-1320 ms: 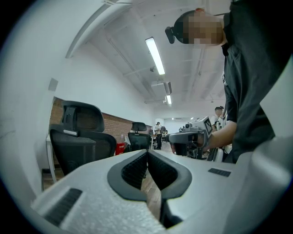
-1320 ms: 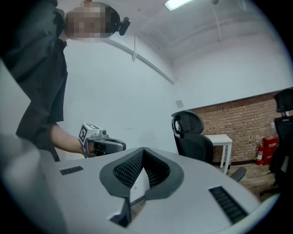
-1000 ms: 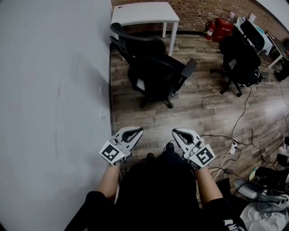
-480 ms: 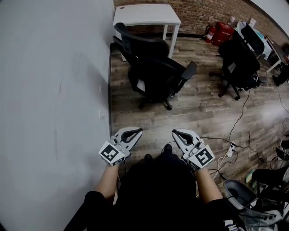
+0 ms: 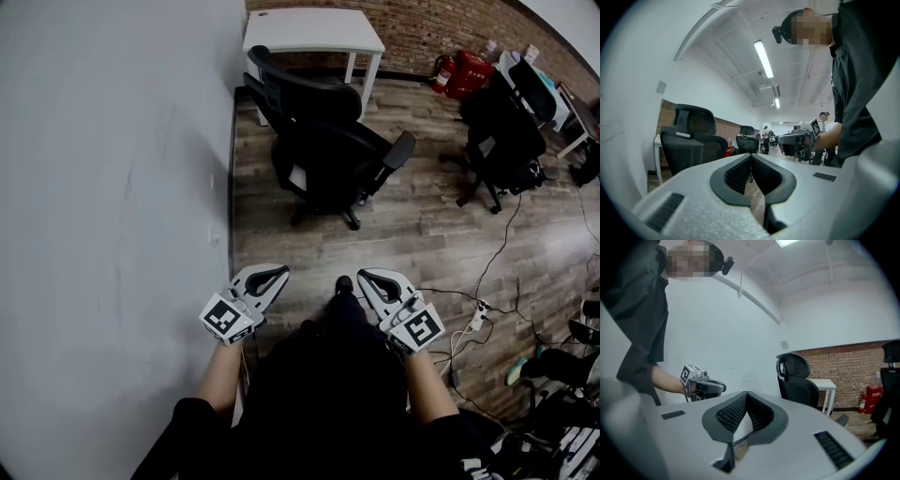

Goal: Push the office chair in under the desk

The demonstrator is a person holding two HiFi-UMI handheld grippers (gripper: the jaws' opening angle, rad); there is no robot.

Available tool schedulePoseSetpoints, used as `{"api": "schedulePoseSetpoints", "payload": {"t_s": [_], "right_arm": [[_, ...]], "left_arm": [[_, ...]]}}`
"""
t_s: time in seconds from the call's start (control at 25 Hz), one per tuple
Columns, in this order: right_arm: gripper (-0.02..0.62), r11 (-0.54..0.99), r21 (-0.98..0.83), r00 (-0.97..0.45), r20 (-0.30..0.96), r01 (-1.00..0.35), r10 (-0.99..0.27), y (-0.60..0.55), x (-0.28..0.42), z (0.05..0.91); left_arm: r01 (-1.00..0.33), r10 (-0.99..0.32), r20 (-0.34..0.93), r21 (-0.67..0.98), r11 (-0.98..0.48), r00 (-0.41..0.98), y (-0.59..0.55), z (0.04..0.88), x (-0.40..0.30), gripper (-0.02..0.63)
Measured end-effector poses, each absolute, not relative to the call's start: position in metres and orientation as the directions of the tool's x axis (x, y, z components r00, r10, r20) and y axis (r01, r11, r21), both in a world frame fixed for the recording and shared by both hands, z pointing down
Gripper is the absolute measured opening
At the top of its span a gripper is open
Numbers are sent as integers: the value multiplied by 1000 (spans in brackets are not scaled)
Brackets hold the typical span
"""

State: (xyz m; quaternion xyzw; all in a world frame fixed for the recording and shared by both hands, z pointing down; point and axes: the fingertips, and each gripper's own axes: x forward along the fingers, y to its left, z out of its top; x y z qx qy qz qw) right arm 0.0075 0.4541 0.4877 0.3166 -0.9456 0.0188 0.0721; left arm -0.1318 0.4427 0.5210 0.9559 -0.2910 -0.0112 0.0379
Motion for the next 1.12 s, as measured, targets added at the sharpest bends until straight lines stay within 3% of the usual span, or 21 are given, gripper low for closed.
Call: {"api": "schedulePoseSetpoints", "payload": {"t_s": [0.48, 0.64, 1.12], "right_arm": [[8, 808, -23, -808, 63, -588, -586, 384, 2, 489], [8, 805, 21, -799, 113, -593, -591, 346, -1, 498], [8, 799, 145, -796, 91, -584, -599, 235, 10, 483]], "left_arm": [[-614, -613, 40, 85, -785, 789, 399, 527, -157, 18], [-609, -605, 76, 82, -789, 793, 368, 537, -159, 20], [-630, -622, 135, 21, -776, 771, 229, 515, -181, 20]]}}
